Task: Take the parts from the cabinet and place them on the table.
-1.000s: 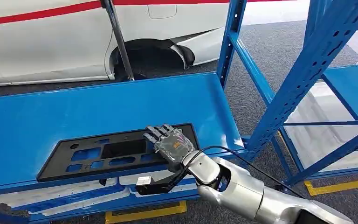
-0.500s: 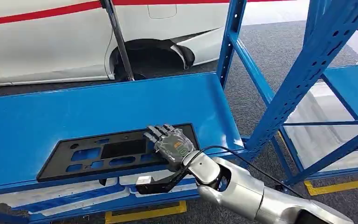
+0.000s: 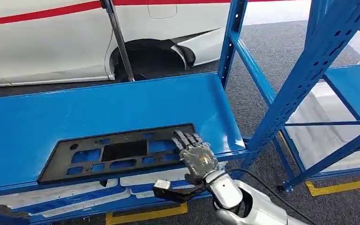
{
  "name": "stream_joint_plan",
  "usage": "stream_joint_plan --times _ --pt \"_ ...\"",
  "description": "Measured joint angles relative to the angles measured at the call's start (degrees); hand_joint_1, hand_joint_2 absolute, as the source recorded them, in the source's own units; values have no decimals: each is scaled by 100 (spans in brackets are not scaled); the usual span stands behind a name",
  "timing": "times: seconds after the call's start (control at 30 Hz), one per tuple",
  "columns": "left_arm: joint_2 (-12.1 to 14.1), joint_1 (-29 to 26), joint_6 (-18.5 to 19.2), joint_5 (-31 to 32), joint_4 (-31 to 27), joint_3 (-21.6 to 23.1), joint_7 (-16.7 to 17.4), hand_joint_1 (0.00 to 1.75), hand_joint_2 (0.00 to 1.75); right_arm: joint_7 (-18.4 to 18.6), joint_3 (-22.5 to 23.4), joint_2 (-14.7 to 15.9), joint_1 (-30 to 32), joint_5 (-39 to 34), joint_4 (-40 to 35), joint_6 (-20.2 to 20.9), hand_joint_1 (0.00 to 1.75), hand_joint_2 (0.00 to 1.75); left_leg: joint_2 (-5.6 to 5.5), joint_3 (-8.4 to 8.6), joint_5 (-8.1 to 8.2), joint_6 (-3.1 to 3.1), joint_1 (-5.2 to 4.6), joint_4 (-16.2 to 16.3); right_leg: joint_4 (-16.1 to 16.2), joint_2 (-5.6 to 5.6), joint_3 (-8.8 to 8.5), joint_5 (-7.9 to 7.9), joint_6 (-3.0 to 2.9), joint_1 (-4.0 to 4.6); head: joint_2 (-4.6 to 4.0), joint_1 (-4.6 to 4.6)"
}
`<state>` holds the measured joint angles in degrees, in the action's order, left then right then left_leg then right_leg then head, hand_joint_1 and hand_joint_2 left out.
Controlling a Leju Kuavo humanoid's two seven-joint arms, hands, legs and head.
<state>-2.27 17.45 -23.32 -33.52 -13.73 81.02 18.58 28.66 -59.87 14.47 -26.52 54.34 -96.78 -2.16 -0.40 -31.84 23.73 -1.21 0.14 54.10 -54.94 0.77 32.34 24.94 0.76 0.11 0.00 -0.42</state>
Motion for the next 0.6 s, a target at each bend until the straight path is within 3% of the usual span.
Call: stream_joint_plan --times 0.2,0.6 --pt "26 -219 -42 -626 0 -273 -835 175 175 -431 92 46 -3 -28 0 -118 0 175 8 10 2 -3 4 -4 -1 9 -4 0 -1 4 0 0" --pt "61 -598 172 -632 0 -599 -857 175 175 -129 252 181 204 24 46 -193 0 175 7 11 2 -2 5 -9 0 8 -3 1 -1 6 0 0"
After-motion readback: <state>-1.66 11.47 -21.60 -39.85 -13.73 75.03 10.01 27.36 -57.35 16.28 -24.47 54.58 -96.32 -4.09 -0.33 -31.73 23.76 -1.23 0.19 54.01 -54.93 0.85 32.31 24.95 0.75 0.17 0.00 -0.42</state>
